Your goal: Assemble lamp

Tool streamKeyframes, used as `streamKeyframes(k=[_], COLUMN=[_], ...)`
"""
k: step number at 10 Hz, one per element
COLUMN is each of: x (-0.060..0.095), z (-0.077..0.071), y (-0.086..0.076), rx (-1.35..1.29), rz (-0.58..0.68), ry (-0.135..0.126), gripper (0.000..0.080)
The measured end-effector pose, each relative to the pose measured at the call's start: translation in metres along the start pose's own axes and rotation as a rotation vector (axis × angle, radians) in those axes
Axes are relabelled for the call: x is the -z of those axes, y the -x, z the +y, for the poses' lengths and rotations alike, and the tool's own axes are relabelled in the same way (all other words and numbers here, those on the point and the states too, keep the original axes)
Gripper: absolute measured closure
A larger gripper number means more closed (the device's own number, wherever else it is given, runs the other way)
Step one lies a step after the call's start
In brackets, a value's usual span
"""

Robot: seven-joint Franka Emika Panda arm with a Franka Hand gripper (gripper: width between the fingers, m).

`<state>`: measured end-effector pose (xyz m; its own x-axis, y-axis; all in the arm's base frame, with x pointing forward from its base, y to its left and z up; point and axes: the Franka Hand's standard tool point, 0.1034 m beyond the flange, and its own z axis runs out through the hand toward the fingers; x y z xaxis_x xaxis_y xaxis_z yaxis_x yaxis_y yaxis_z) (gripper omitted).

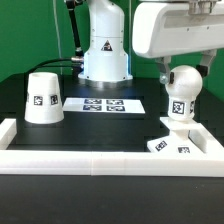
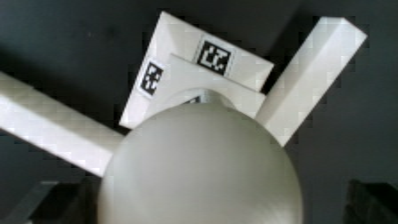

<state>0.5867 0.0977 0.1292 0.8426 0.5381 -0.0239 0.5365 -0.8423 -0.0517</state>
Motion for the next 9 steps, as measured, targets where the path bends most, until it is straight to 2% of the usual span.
streamKeyframes(k=[1,3,8,9], x=[-0.003,-0.003,-0.004,-0.004], z=[-0.001,0.005,0.006,0.007], y=[0.004,-0.002,-0.008,-0.008], rx=[0.014,0.028,0.048,0.052], rz=[-0.051,-0.018,0.003,0.005], ry=[-0.012,-0.002,0.005,0.006], gripper=[0.0101,0.0101,0.0101,0.0221])
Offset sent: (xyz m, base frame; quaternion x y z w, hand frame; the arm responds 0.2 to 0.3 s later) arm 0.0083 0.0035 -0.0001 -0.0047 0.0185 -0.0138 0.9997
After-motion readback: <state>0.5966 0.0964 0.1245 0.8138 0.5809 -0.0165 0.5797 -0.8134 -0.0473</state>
